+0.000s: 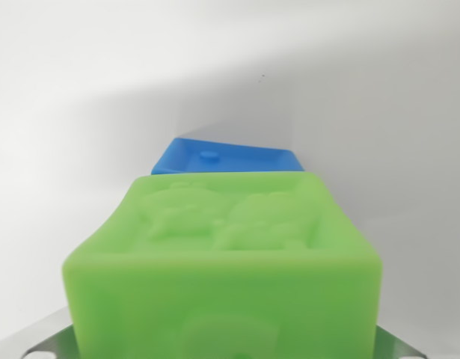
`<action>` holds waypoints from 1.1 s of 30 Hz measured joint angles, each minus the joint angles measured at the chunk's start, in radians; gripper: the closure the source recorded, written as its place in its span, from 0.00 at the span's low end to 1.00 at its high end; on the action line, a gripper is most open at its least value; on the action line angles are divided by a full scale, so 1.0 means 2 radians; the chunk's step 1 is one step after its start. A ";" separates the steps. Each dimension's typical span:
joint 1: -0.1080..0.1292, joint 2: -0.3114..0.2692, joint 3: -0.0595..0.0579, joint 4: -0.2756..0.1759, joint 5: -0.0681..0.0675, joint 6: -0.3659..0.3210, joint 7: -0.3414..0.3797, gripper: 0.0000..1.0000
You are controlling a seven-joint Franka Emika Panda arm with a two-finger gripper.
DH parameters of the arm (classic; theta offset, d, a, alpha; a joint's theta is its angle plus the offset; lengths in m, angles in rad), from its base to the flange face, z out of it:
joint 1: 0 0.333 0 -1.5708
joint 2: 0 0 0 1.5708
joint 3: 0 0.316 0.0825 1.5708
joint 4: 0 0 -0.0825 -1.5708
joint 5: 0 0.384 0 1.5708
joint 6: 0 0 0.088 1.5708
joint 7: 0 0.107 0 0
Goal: Stack cube
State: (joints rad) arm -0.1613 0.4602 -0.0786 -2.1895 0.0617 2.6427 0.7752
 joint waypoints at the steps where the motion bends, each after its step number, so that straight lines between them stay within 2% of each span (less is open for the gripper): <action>1: 0.000 0.001 0.000 0.000 0.000 0.001 0.000 1.00; 9: -0.001 0.004 0.001 0.001 0.000 0.004 0.000 1.00; 10: -0.001 0.004 0.001 0.001 0.000 0.004 0.000 0.00; 33: -0.002 0.004 0.002 0.001 0.000 0.004 0.000 0.00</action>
State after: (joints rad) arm -0.1646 0.4691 -0.0750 -2.1879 0.0619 2.6505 0.7750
